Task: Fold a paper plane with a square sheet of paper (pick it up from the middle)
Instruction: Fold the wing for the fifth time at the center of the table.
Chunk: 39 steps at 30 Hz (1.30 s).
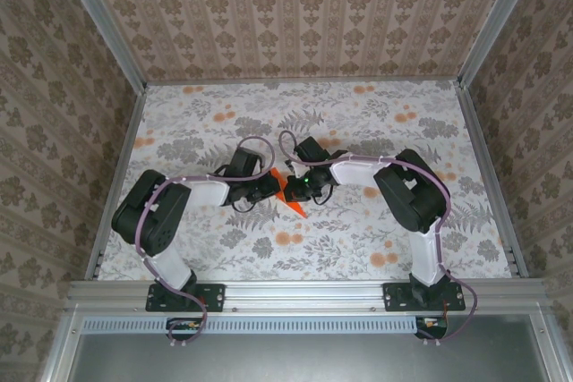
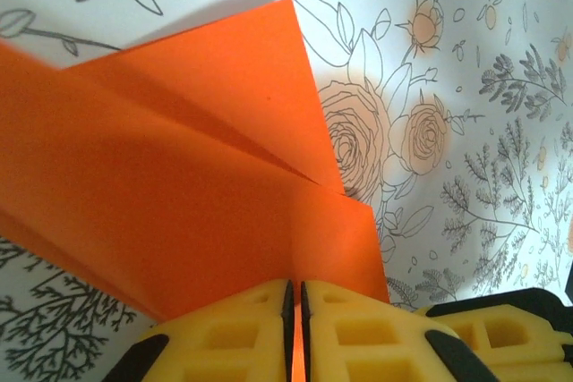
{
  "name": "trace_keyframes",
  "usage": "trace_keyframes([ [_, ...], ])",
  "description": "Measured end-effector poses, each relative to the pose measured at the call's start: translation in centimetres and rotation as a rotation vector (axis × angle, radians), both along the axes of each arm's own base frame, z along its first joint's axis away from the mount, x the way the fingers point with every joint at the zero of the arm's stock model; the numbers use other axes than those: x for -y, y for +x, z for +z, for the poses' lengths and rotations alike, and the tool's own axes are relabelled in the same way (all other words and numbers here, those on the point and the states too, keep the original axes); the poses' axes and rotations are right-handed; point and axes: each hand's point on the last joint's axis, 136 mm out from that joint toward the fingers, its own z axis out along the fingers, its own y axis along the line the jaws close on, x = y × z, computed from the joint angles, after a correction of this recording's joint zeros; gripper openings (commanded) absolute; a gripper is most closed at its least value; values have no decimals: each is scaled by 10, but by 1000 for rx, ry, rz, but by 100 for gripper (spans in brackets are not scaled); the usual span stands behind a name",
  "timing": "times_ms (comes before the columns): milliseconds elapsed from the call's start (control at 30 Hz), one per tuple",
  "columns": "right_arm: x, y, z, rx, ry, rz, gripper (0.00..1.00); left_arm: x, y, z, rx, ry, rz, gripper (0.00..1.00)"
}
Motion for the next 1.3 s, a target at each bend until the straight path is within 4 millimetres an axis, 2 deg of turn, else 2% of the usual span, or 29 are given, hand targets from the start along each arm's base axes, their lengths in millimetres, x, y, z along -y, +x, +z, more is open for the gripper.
trace_keyframes([
  [300, 1, 0, -1, 9, -3, 12, 0, -8, 6, 5, 36, -5, -63, 21],
  [600, 1, -1, -1, 13, 1, 13, 0, 9, 16, 21, 93, -11, -105, 19],
  [700, 1, -1, -1, 14, 2, 12, 0, 10, 18, 18, 91, 2, -104, 18],
  [1000, 1, -2, -2, 16, 5, 12, 0, -6, 20, 0, 72, 40, -56, 17],
  [1167, 2, -2, -3, 18, 7, 12, 0, -12, 23, 1, 84, -11, -47, 17],
  [1300, 2, -3, -3, 25, 13, 12, 0, -27, 32, 1, 82, -31, -9, 17],
])
